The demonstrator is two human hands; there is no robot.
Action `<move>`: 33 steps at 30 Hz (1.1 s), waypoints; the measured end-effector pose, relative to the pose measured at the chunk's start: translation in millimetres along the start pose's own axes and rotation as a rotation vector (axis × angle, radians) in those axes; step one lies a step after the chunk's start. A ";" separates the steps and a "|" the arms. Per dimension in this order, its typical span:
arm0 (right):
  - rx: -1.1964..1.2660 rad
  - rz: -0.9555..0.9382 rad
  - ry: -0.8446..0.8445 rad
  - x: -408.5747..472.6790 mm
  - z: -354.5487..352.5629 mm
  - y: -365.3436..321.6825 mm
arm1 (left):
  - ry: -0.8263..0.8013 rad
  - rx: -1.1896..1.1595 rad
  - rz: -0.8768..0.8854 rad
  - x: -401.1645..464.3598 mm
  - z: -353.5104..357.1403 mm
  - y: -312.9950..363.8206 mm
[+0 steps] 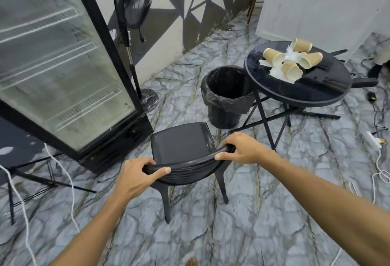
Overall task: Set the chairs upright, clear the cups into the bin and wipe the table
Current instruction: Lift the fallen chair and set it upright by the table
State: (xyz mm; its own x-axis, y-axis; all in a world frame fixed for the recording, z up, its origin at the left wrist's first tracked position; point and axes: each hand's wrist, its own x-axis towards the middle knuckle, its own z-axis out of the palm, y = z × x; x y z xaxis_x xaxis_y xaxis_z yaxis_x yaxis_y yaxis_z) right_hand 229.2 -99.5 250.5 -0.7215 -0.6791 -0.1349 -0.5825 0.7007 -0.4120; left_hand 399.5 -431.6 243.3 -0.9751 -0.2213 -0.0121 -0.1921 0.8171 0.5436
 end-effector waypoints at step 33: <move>0.004 0.544 0.377 -123.5 -19.3 82.5 | -0.487 -0.093 0.568 215.3 71.9 158.9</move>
State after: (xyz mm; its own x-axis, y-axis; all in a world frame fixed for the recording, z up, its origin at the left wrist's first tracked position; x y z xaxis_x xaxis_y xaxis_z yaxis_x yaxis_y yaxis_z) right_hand 263.0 46.4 250.6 -0.9945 -0.1048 -0.0004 -0.0969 0.9207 -0.3780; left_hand 151.1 -311.1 266.7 -0.8642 0.4986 -0.0673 0.3436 0.6826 0.6450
